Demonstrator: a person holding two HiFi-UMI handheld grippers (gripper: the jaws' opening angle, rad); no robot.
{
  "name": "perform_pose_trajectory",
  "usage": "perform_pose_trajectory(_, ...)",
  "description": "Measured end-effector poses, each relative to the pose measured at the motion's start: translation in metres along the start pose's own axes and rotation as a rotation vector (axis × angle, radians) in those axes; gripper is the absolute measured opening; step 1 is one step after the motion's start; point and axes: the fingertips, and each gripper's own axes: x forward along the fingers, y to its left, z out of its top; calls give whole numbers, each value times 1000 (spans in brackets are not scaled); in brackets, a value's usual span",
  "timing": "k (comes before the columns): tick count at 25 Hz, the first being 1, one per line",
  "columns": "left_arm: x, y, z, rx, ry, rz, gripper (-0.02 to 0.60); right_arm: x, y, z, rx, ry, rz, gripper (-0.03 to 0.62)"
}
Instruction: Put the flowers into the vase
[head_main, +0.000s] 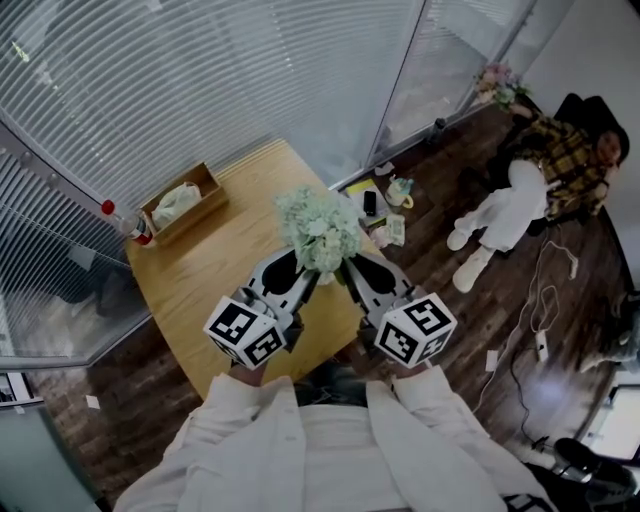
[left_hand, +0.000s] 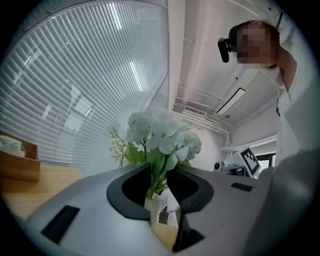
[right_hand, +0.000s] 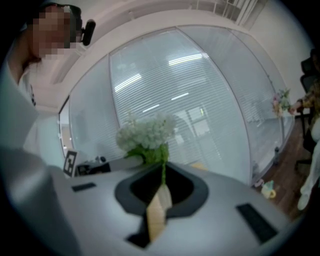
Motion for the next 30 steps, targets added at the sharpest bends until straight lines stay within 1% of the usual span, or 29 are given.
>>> perform_pose_trajectory(3, -2, -2, 2, -1, 0, -1, 96, -2, 3, -3, -2, 10, 2, 14)
perform_pose_trajectory(6, -4, -6, 0, 7, 11, -8, 145, -5, 6, -5, 13, 8, -1, 14)
perform_pose_trajectory(9, -7, -9, 3, 10, 10, -9, 161, -8, 11, -7, 22, 7, 1, 14)
perform_pose_trajectory(11, -11, -10, 6, 9, 3, -4, 161, -9, 15, -7, 20, 9, 5, 15)
perform_pose_trajectory(15, -21, -9, 9, 32, 11, 12, 161, -12, 26, -3, -8, 9, 22, 14)
perform_pose_trajectory(18, -32, -9, 8, 24, 15, 26, 161, -16, 32, 0, -20, 2, 23, 14)
perform_pose_trajectory(21, -41, -11, 4, 17, 25, 43, 161, -16, 39, -3, -43, 17, 36, 14)
perform_pose_trajectory(23, -43, -17, -1, 9, 33, 39, 161, -16, 43, -8, -53, 32, 49, 14)
perform_pose_trajectory(26, -44, -27, -3, -7, 32, 33, 160, -16, 47, -11, -39, 39, 72, 14)
perform_pose_trajectory(30, -44, -42, -13, 14, 56, 17, 158, -21, 49, -12, -23, 31, 83, 14)
